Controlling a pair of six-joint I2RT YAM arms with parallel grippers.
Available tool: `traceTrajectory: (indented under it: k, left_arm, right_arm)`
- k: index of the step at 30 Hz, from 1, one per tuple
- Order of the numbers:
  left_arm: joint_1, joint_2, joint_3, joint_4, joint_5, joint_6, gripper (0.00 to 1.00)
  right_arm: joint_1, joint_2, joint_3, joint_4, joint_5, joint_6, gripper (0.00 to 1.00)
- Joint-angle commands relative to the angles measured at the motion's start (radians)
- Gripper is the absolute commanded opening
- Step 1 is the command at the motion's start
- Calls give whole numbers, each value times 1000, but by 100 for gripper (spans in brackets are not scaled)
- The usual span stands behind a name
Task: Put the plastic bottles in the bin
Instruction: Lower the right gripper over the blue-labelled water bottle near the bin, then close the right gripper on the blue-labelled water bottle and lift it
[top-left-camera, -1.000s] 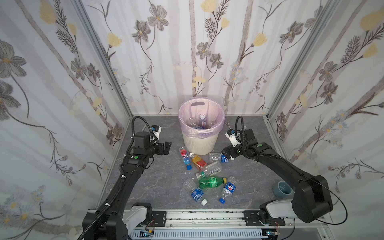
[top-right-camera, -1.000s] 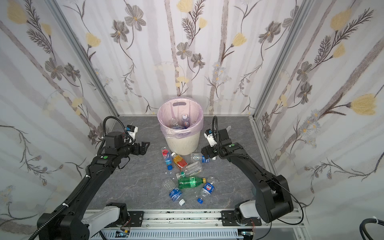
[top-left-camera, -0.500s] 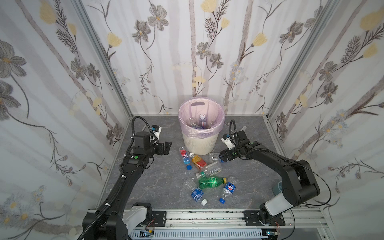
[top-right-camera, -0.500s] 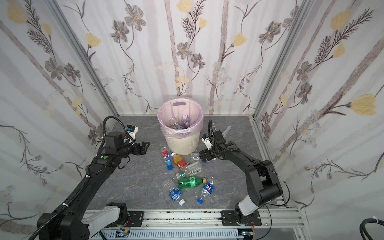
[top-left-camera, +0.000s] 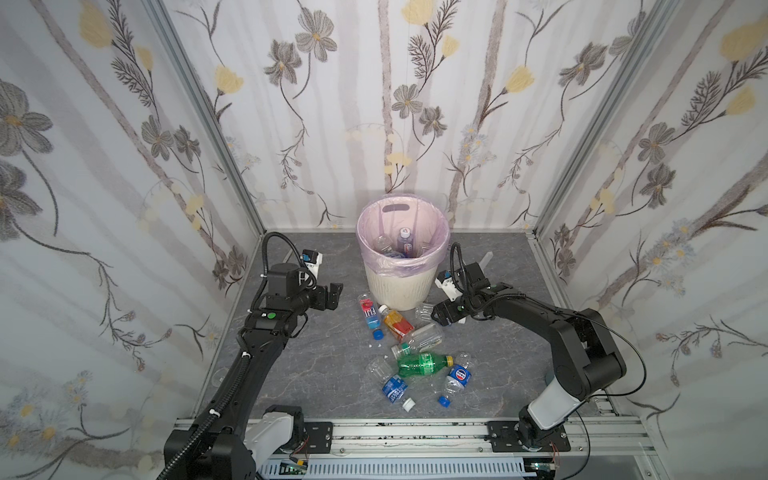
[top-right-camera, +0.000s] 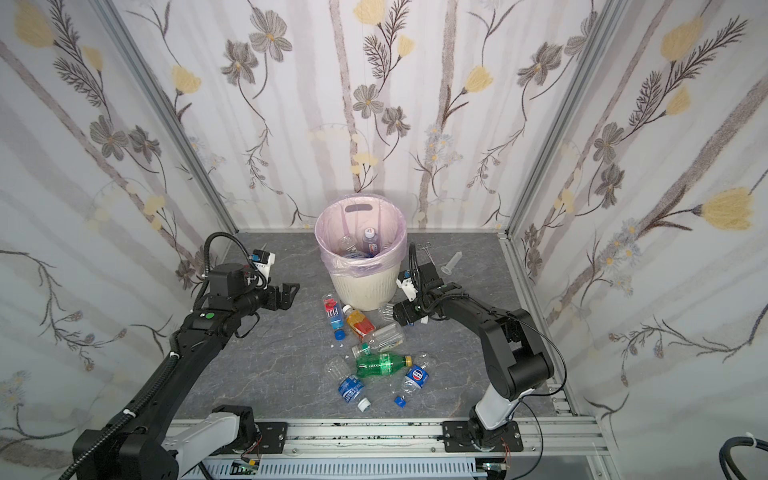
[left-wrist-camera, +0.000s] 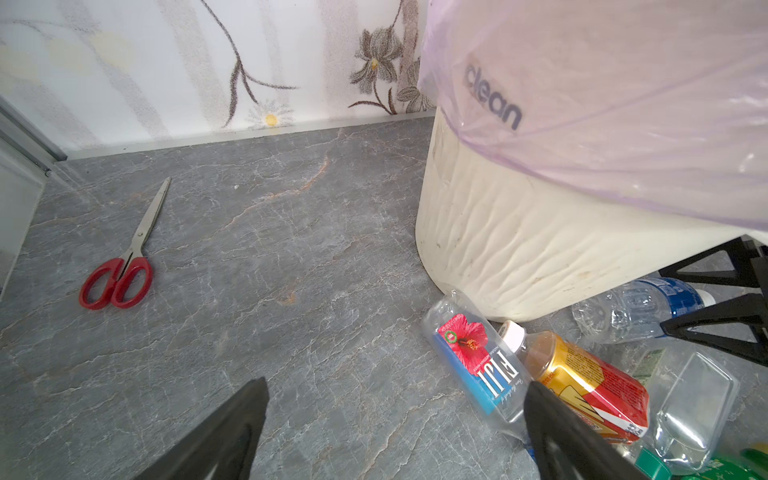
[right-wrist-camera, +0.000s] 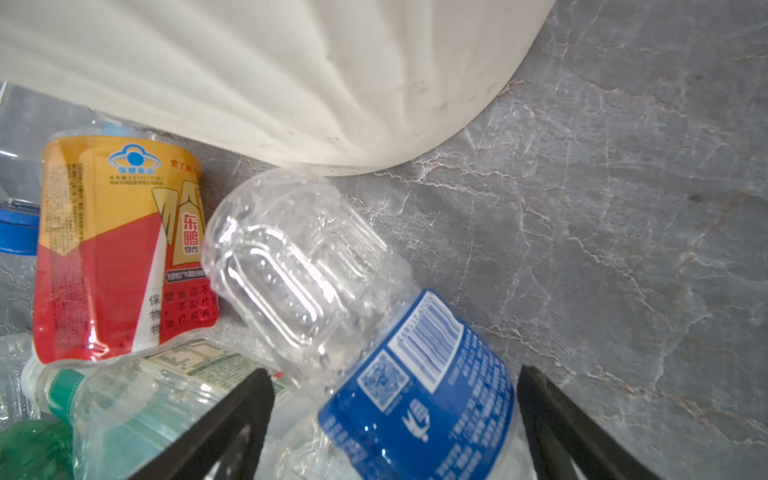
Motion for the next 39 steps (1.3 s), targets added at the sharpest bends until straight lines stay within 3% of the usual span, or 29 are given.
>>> traceTrajectory:
  k: [1, 9, 15, 30, 39]
  left_arm:
    - [0, -3, 0, 22, -1, 2, 98]
    - [0, -1, 0, 20, 0, 3, 98]
    - [-1, -6, -1, 20, -2, 3, 98]
    - [0, 5, 5, 19, 7, 4, 98]
    - [-1, 1, 4, 19, 7, 2, 98]
  right_arm:
    - [8, 13, -8, 32, 9, 7, 92]
    - [8, 23, -18, 51, 74, 53, 88]
    - [8, 10, -25, 49, 98, 71, 79]
    - [-18, -119, -149, 12, 177, 136, 74]
    - [-20, -87, -75, 16, 174, 121, 83]
